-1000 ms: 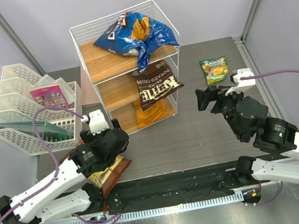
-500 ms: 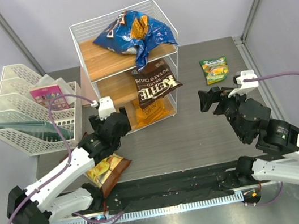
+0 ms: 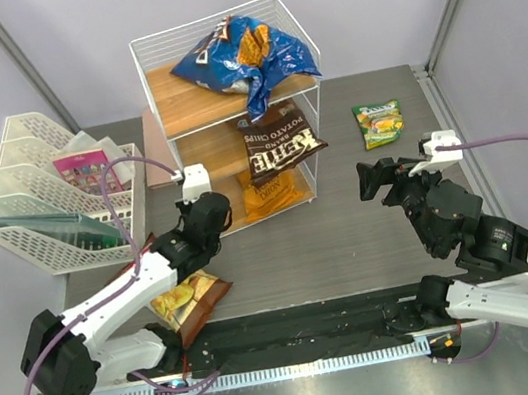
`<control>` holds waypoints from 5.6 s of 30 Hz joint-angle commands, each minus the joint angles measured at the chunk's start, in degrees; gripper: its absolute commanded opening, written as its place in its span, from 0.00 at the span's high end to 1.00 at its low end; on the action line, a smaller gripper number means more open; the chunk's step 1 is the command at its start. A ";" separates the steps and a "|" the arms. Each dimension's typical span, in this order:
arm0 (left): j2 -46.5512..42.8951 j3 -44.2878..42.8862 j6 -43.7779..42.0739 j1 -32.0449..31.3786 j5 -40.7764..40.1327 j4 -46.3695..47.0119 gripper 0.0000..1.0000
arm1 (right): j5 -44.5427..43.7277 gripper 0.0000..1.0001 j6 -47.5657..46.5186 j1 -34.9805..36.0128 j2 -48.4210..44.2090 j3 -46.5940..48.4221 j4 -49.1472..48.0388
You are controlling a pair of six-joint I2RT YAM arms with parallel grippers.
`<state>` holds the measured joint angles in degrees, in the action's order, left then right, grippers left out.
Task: Place and organize the chips bags onto the shelf
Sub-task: Adjust the shelf at the center of the board.
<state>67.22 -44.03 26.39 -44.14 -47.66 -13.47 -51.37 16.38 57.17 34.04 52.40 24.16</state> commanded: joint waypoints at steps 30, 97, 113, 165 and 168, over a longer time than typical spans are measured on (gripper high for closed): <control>-1.56 7.11 -8.20 -2.26 23.93 16.03 1.00 | -4.17 0.09 -0.65 0.14 -0.91 -1.16 -1.49; 9.41 6.51 -9.33 -8.50 30.17 26.14 1.00 | -6.63 0.05 -1.79 -0.04 1.03 -2.92 -3.95; 22.59 -4.74 -12.59 -21.95 35.88 25.60 1.00 | -7.69 0.05 -2.05 -0.04 -0.47 -2.83 -4.04; 6.00 12.13 17.55 1.16 13.21 10.15 1.00 | -6.72 0.05 -1.88 -0.12 1.29 -2.66 -4.48; 4.76 11.08 17.90 2.65 12.77 7.42 1.00 | -6.63 0.04 -1.53 -0.04 1.47 -2.74 -4.48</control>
<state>70.59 -35.83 36.01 -45.43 -30.79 12.14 -57.71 14.76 57.17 34.89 48.60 21.21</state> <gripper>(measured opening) 0.033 0.955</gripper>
